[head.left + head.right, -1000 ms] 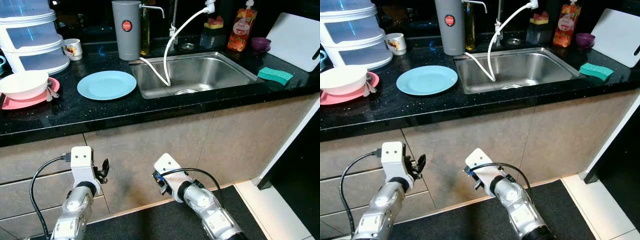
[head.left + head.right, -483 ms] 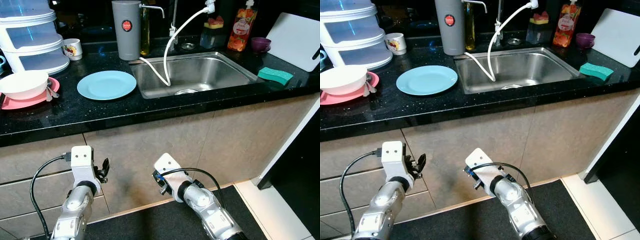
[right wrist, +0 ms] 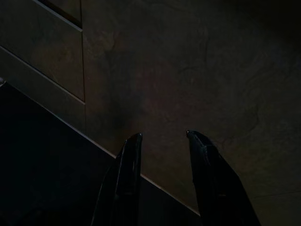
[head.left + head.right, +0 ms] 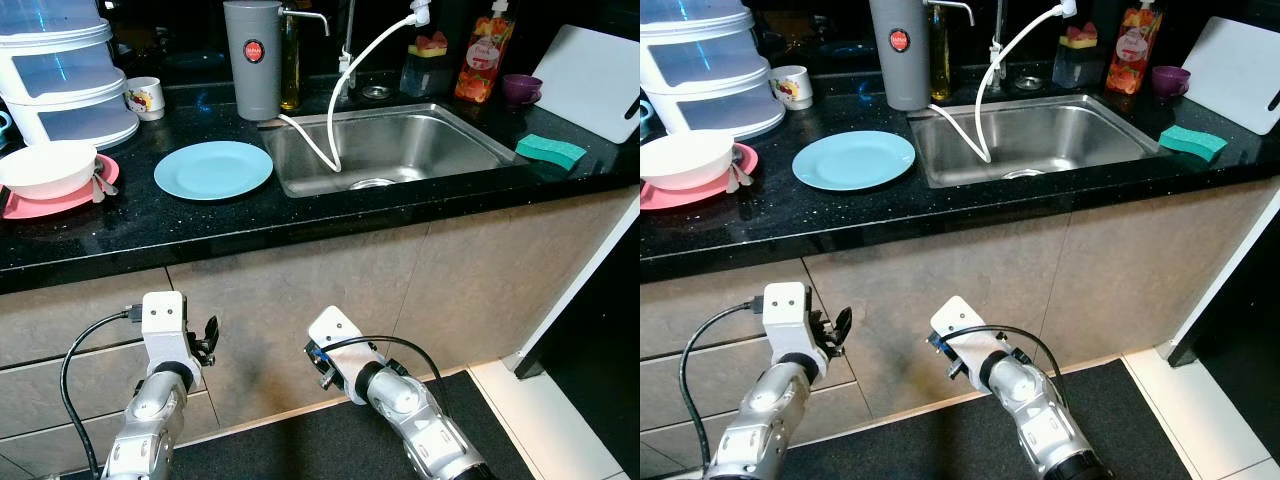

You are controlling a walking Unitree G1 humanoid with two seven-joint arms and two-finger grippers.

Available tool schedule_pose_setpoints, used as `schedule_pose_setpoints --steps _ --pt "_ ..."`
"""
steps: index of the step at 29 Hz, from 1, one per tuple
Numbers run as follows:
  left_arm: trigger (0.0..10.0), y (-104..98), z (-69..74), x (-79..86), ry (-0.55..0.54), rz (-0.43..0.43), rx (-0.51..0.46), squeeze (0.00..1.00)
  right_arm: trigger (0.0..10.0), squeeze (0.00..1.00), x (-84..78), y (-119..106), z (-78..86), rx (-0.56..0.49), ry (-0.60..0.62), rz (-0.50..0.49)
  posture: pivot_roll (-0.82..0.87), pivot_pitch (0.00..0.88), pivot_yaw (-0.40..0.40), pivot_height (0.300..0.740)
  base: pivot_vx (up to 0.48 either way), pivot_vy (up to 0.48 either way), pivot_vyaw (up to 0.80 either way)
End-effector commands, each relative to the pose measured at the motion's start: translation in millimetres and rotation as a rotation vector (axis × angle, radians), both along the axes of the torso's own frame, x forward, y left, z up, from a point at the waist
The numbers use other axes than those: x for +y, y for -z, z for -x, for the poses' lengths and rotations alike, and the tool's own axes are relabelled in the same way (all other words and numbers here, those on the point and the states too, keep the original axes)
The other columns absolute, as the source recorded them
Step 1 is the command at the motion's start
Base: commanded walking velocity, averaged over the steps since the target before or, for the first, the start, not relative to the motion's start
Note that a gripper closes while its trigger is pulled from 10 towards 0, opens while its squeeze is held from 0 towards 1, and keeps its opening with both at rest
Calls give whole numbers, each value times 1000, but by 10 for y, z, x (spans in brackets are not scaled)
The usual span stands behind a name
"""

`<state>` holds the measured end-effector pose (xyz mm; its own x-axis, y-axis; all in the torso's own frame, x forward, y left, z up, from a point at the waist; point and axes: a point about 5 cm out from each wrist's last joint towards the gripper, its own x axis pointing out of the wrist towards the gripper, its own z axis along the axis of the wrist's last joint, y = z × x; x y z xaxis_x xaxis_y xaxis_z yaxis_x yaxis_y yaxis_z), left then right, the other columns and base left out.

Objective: Kitchen organization

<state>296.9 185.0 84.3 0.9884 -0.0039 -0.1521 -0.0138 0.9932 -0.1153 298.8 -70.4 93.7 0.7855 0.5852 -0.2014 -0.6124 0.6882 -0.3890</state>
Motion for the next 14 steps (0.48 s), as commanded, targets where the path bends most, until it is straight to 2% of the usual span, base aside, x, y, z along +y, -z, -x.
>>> schedule_pose_setpoints --steps 1,14 --pt "10000 35 3 3 -2 -3 14 0 10000 0 -18 8 -14 2 1 -4 -57 76 30 740 0 0 0" --pt "10000 39 3 3 6 -10 14 0 10000 0 -10 17 -9 2 2 -4 -54 63 29 740 0 0 0"
